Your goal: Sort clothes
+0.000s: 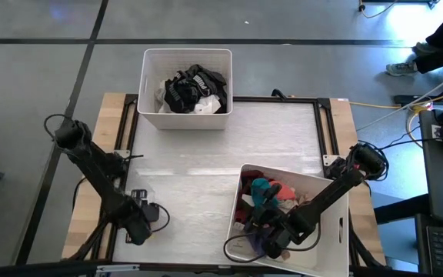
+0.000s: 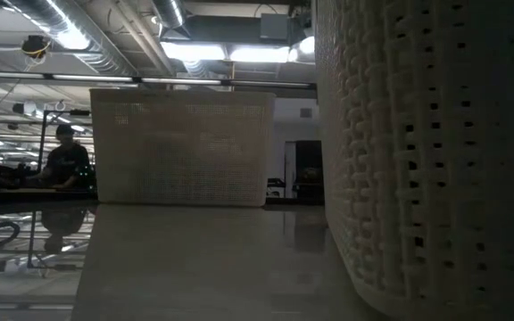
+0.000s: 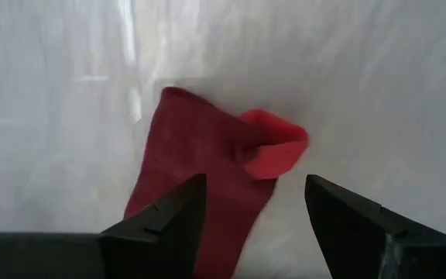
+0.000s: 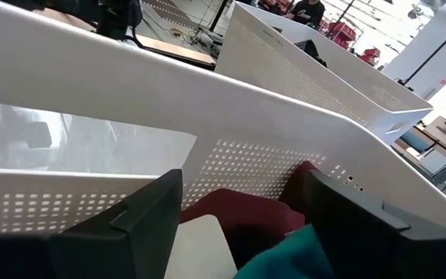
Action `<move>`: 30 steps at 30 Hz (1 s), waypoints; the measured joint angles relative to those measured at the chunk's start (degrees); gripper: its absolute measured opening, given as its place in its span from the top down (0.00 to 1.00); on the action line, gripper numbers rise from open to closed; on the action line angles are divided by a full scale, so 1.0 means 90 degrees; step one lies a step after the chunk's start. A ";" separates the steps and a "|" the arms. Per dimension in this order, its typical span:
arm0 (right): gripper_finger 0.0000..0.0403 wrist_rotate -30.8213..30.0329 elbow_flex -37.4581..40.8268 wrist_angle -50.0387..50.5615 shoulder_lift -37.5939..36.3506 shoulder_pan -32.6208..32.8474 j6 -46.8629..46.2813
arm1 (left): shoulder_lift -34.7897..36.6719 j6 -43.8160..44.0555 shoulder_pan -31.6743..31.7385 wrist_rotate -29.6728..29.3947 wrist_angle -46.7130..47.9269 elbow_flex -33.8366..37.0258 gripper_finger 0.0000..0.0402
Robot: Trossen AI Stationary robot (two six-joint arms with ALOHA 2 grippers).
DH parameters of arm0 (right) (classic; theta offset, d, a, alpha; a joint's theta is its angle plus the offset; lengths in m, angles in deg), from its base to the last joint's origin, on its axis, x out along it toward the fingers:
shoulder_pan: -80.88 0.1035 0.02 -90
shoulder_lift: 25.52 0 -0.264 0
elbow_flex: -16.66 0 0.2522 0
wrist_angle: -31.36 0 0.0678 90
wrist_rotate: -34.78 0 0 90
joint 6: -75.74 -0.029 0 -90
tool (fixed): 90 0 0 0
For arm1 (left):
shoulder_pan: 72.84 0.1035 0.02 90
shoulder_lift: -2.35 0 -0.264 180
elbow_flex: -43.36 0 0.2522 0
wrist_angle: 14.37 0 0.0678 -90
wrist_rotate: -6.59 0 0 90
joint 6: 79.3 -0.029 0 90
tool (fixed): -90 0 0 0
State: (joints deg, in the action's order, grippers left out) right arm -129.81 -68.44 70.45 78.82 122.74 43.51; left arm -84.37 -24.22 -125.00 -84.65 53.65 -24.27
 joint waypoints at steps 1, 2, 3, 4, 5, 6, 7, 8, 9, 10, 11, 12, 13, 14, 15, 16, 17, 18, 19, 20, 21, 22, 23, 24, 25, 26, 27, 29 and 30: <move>0.33 -0.0002 0.0000 -0.0002 0.0000 0.0000 -0.0002 | -0.0099 -0.0026 -0.0005 -0.0005 0.0016 0.0000 0.48; 0.33 -0.0002 0.0000 -0.0002 0.0000 0.0000 -0.0002 | -0.0193 -0.0077 -0.0007 -0.0048 0.0059 0.0001 0.48; 0.33 -0.0002 0.0000 -0.0006 0.0000 0.0000 -0.0002 | -0.0285 -0.0151 -0.0008 -0.0097 0.0104 0.0003 0.48; 0.33 -0.0001 0.0000 -0.0021 0.0000 0.0000 -0.0004 | -0.0363 -0.0196 -0.0010 -0.0146 0.0109 0.0007 0.48; 0.33 -0.0001 0.0000 -0.0030 0.0000 0.0000 -0.0002 | -0.0433 -0.0257 -0.0008 -0.0191 0.0064 0.0007 0.48; 0.33 -0.0002 0.0000 -0.0032 0.0000 0.0000 -0.0003 | -0.0497 -0.0333 -0.0008 -0.0214 -0.0036 0.0007 0.48; 0.33 0.0000 0.0000 -0.0034 0.0000 0.0000 -0.0002 | -0.0555 -0.0402 -0.0008 -0.0227 -0.0116 0.0007 0.48; 0.33 0.0000 -0.0002 -0.0034 0.0000 0.0000 -0.0002 | -0.0601 -0.0498 -0.0006 -0.0246 -0.0155 0.0007 0.49; 0.33 0.0000 0.0000 -0.0036 0.0000 0.0000 -0.0003 | -0.0643 -0.0515 -0.0005 -0.0260 -0.0158 0.0006 0.50; 0.33 0.0000 0.0000 -0.0035 0.0000 0.0000 -0.0004 | -0.0678 -0.0520 -0.0005 -0.0262 -0.0138 0.0005 0.52; 0.33 -0.0001 0.0000 -0.0035 0.0000 0.0000 -0.0005 | -0.0707 -0.0524 -0.0005 -0.0262 -0.0129 0.0007 0.54; 0.33 0.0000 0.0000 -0.0036 0.0000 0.0000 -0.0002 | -0.0729 -0.0537 -0.0005 -0.0262 -0.0158 0.0007 0.57; 0.33 -0.0001 -0.0001 -0.0035 0.0000 0.0000 -0.0002 | -0.0733 -0.0568 -0.0005 -0.0260 -0.0192 0.0007 0.60; 0.33 -0.0001 -0.0002 -0.0038 0.0000 0.0000 -0.0002 | -0.0733 -0.0636 -0.0005 -0.0263 -0.0223 0.0007 0.63; 0.33 0.0000 0.0000 -0.0037 0.0000 0.0000 -0.0003 | -0.0733 -0.0665 -0.0005 -0.0265 -0.0278 0.0007 0.67; 0.33 0.0000 -0.0002 -0.0039 0.0000 0.0000 -0.0002 | -0.0733 -0.0680 -0.0005 -0.0265 -0.0335 0.0007 0.71; 0.33 -0.0002 -0.0002 -0.0036 0.0000 0.0000 -0.0002 | -0.0733 -0.0697 -0.0005 -0.0265 -0.0343 0.0007 0.75; 0.33 -0.0001 -0.0002 -0.0038 0.0000 0.0000 -0.0005 | -0.0733 -0.0707 -0.0005 -0.0265 -0.0319 0.0005 0.78; 0.33 -0.0002 -0.0002 -0.0036 0.0000 0.0000 -0.0003 | -0.0733 -0.0709 -0.0005 -0.0265 -0.0304 0.0005 0.82; 0.33 0.0000 -0.0002 -0.0038 0.0000 0.0000 -0.0002 | -0.0733 -0.0713 -0.0005 -0.0265 -0.0313 0.0005 0.86; 0.33 0.0000 -0.0002 -0.0036 0.0000 0.0000 -0.0001 | -0.0733 -0.0716 -0.0005 -0.0265 -0.0313 0.0005 0.90; 0.33 0.0000 -0.0002 -0.0037 0.0000 0.0000 0.0028 | -0.0733 -0.0716 -0.0005 -0.0264 -0.0297 0.0005 0.94; 0.33 0.0004 -0.0002 -0.0037 0.0000 0.0011 0.0100 | -0.0733 -0.0715 -0.0005 -0.0261 -0.0294 0.0005 0.97; 0.33 0.0026 -0.0007 -0.0030 0.0000 0.0012 0.0162 | -0.0733 -0.0717 -0.0003 -0.0252 -0.0296 0.0005 0.98; 0.33 0.0055 -0.0041 0.0014 0.0002 0.0017 0.0282 | -0.0723 -0.0717 -0.0003 -0.0233 -0.0291 0.0005 0.98; 0.33 0.0070 -0.0101 0.0042 0.0005 0.0053 0.0348 | -0.0716 -0.0717 -0.0003 -0.0231 -0.0246 -0.0009 0.98; 0.33 0.0059 -0.0180 0.0059 0.0005 0.0095 0.0480 | -0.0710 -0.0723 -0.0003 -0.0228 -0.0189 -0.0042 0.97; 0.33 0.0027 -0.0386 0.0060 0.0005 0.0127 0.0888 | -0.0682 -0.0827 -0.0003 -0.0219 0.0037 -0.0175 0.98; 0.33 0.0065 -0.0512 0.0070 0.0005 0.0164 0.1110 | -0.0646 -0.0845 0.0005 -0.0220 0.0181 -0.0256 0.99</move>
State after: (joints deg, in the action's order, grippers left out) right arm -129.23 -73.04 71.08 78.86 124.22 53.50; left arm -90.18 -31.83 -124.96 -86.63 55.28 -26.58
